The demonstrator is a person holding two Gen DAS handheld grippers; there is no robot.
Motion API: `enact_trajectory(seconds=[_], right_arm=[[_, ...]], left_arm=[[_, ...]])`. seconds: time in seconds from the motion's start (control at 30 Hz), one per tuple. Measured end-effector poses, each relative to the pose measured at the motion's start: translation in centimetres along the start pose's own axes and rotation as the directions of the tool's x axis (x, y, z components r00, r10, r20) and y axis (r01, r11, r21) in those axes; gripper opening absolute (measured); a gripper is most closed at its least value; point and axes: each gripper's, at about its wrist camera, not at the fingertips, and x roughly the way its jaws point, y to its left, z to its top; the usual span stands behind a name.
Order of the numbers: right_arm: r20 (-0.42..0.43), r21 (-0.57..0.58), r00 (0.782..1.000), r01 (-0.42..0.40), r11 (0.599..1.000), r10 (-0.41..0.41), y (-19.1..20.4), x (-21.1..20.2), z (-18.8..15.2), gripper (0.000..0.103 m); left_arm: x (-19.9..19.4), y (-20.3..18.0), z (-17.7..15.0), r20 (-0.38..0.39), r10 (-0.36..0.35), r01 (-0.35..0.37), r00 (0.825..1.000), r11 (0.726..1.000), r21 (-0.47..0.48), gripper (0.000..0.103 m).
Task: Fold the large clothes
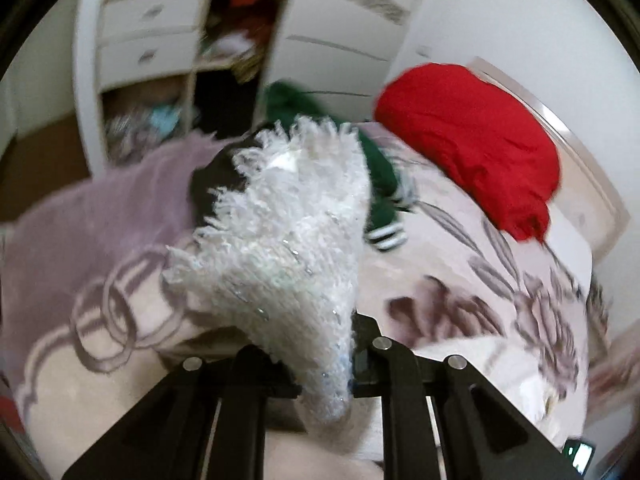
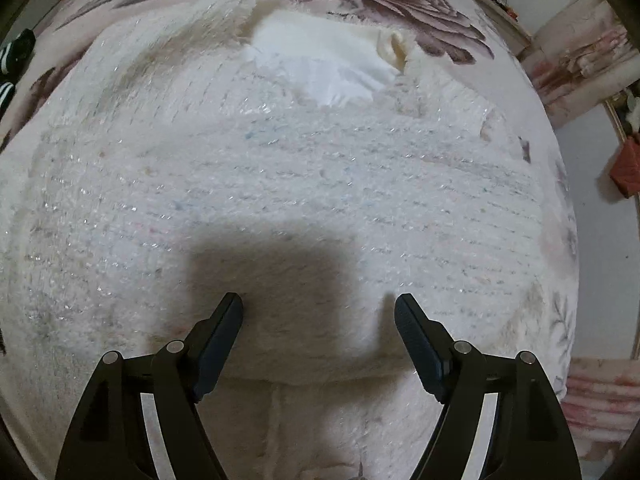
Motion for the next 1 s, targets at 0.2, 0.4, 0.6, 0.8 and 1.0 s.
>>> enact_trajectory(seconds=[0.2,0.4,0.6,0.8,1.0], right_arm=[[-0.006,0.053,0.994,-0.111,0.992,0.112,-4.5,-0.8,0.2,0.08],[-0.05,0.239,0.986,-0.142,0.96,0.158,-15.9,0.3,-2.5,0.08],[-0.111,0.394,0.982,-0.097,0.914,0.152,-28.5,3.5,-6.5,0.08],[-0.115,0.481,0.964,-0.156,0.862,0.239,-35.9,5.6,-9.5,0.08],[0.013,0.591,0.878,-0.393,0.705,0.478,-38.4,5.6,-10.6,0.08]], left_arm=[[-1.6,-12.9,-3.6,-0.066,-0.102,0.116,0.993,0.962,0.249,0.011],[-2.5,-29.1,-14.8,-0.268,-0.247,0.346,0.931,0.832,0.435,0.011],[-1.1,-40.5,-26.0,-0.445,-0.213,0.447,0.87,0.721,0.529,0.011],[0.6,-43.3,-31.0,-0.536,-0.133,0.473,0.834,0.673,0.569,0.075],[-1.0,-42.0,-28.6,-0.527,-0.137,0.471,0.839,0.667,0.578,0.086]])
